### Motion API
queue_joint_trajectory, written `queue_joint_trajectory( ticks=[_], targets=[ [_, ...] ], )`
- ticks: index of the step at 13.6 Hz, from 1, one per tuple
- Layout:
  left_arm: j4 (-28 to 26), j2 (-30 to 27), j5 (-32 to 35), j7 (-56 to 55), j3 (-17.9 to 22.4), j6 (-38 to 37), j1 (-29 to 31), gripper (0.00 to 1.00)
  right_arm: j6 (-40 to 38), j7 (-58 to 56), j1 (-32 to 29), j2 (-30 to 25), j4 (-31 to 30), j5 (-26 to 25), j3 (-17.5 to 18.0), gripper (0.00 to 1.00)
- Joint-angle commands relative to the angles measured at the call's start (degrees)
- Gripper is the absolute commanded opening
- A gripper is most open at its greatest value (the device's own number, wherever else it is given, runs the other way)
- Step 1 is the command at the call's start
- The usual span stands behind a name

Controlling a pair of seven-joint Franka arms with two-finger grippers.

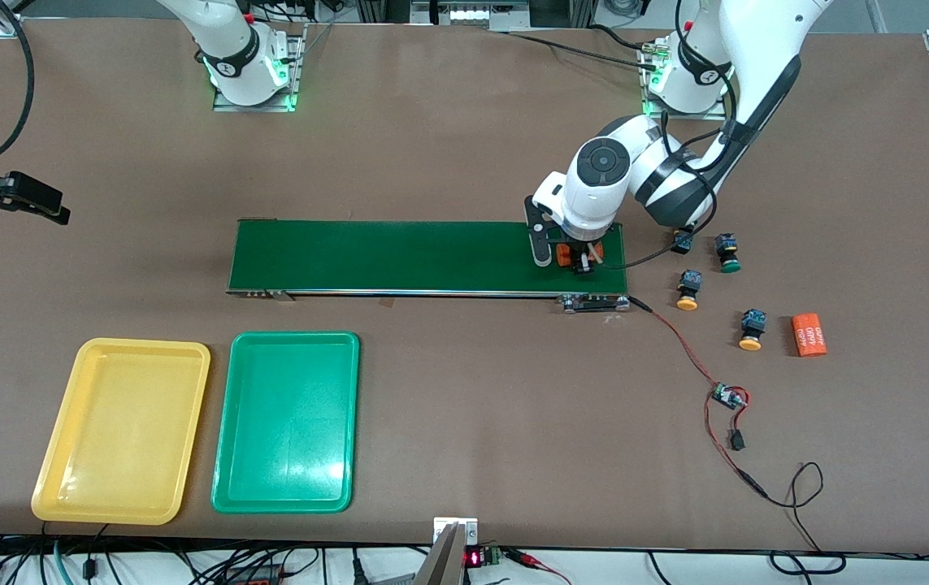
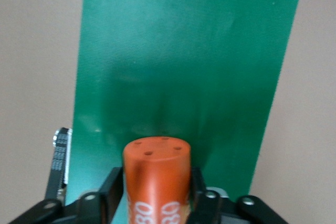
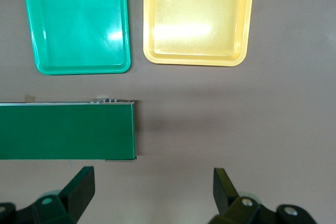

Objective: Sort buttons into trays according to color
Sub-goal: 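Lower the orange cylinder onto the belt and open the left gripper, then grasp a yellow-capped button with the left gripper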

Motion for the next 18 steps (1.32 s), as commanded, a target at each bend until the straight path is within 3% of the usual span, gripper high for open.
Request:
queue_joint_trajectory(
  ticks=[1, 4, 8, 11, 14, 18],
  targets=[
    [1.7, -0.1, 1.0, -0.7, -0.3, -1.1, 0.7, 1.00, 0.2, -0.4, 0.1, -0.5, 0.0, -0.7, 0.1, 1.00],
    [2.6, -4.3, 0.0, -6.4, -0.4, -5.3, 3.0, 1.00, 0.2, -0.4, 0.1, -0.5, -0.1, -0.7, 0.2, 1.00],
    [13.6, -3.9, -2.0, -21.5, 0.5, -23.9, 3.6, 1.00, 0.3, -0.4, -0.3, -0.4, -0.1, -0.7, 0.1, 1.00],
    [14.4, -2.3, -1.9, -30.5, 0.7, -25.1, 9.3, 1.00, 0.3, -0.4, -0.6, -0.3, -0.1, -0.7, 0.1, 1.00],
    [13.1, 1.8, -1.7, -32.8, 0.7, -24.8, 17.2, 1.00, 0.2, -0.4, -0.5, -0.4, -0.1, -0.7, 0.1, 1.00],
    [6.6, 2.4, -1.3, -38.9, 0.8, -20.3, 19.7, 1.00, 0.5, -0.5, 0.0, -0.4, 0.0, -0.8, 0.1, 1.00]
  ],
)
